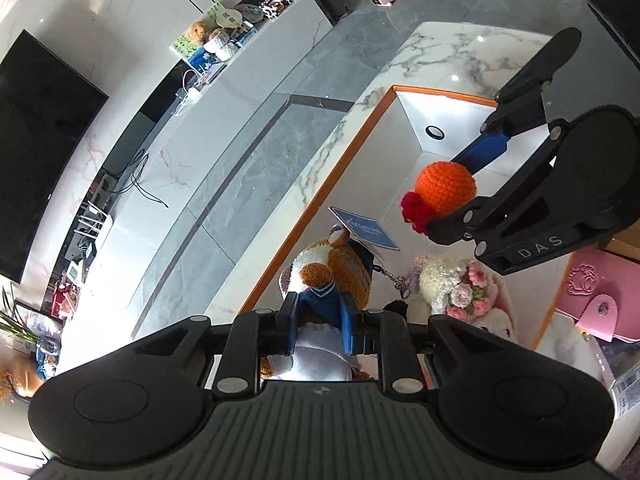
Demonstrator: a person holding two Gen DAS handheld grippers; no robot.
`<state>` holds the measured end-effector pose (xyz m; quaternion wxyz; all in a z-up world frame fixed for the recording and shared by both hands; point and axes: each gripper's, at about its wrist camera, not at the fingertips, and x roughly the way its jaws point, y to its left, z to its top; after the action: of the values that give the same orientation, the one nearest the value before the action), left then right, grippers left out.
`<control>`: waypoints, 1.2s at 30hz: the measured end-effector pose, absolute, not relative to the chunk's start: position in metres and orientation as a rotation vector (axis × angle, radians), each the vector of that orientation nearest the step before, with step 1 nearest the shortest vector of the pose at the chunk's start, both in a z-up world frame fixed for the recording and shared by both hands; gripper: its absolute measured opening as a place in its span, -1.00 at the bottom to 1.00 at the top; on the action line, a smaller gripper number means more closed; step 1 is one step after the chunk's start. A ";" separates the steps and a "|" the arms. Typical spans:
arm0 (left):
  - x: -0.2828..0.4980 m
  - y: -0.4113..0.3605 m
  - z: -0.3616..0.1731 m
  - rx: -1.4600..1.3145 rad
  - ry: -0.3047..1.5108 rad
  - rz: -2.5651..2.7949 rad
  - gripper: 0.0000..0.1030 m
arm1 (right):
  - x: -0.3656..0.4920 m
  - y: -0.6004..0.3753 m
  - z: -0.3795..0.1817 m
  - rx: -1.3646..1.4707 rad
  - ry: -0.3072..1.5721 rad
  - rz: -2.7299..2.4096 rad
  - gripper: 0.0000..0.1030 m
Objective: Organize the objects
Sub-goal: 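Carry keychain and orange ball into the orange box and release them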
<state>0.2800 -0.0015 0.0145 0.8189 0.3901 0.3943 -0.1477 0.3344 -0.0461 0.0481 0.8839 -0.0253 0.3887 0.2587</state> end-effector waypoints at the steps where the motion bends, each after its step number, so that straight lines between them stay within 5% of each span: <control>1: 0.285 0.000 0.010 0.838 0.850 -0.323 -0.53 | 0.342 -0.044 0.045 -0.049 0.821 0.543 -0.01; 15: 0.327 0.005 -0.055 0.919 0.938 -0.383 -0.49 | 0.375 -0.044 0.008 -0.006 0.912 0.541 0.00; 23: 0.323 0.013 -0.069 0.993 0.963 -0.335 -0.22 | 0.376 -0.035 -0.006 -0.013 0.947 0.557 0.00; 36: 0.307 0.039 -0.001 0.590 0.871 -0.250 -0.36 | 0.378 -0.038 0.014 0.134 0.916 0.644 0.00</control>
<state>0.3068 0.0391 -0.0012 0.8574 0.2807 0.4147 -0.1188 0.3784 -0.0379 0.0144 0.8451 0.0636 0.4343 0.3053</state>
